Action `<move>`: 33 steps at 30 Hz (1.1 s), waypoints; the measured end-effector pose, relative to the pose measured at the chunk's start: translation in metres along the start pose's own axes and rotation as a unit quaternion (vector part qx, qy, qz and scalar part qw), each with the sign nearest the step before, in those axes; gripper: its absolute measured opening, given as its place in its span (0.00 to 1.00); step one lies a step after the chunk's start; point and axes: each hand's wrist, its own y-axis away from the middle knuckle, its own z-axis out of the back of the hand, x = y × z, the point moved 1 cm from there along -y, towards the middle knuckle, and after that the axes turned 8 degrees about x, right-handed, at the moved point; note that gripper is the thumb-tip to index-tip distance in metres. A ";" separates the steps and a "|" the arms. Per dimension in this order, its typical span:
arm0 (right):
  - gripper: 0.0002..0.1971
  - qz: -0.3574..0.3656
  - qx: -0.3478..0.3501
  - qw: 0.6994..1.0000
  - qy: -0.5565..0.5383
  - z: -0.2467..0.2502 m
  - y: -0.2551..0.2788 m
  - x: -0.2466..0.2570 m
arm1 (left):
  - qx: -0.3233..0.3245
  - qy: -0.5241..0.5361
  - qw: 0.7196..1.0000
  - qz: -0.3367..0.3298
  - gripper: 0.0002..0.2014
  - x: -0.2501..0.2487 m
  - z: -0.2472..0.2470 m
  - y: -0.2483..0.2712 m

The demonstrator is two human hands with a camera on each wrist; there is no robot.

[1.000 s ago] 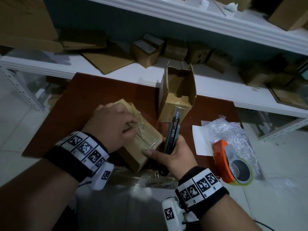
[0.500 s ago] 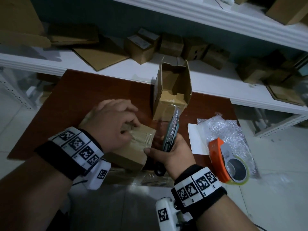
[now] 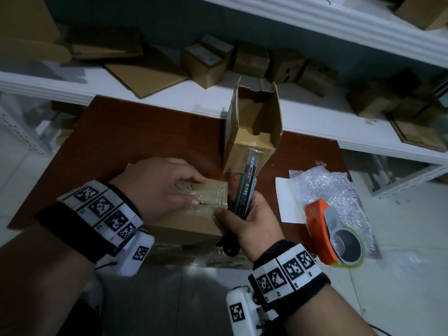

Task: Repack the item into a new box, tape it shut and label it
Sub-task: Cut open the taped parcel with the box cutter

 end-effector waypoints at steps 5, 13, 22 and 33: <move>0.27 0.002 0.009 1.000 0.029 0.002 -0.001 0.007 | -0.025 -0.079 0.997 0.000 0.17 -0.006 -0.005 0.003; 0.30 0.007 -0.018 0.997 0.078 0.003 0.001 0.011 | -0.080 -0.141 0.987 -0.019 0.25 -0.014 -0.003 0.013; 0.23 0.002 -0.057 0.989 0.139 0.007 -0.002 0.015 | 0.022 -0.194 0.977 0.088 0.36 -0.032 -0.008 0.030; 0.14 -0.050 -0.052 0.997 0.013 0.006 0.007 0.015 | 0.007 -0.169 0.983 0.077 0.31 -0.043 -0.010 0.031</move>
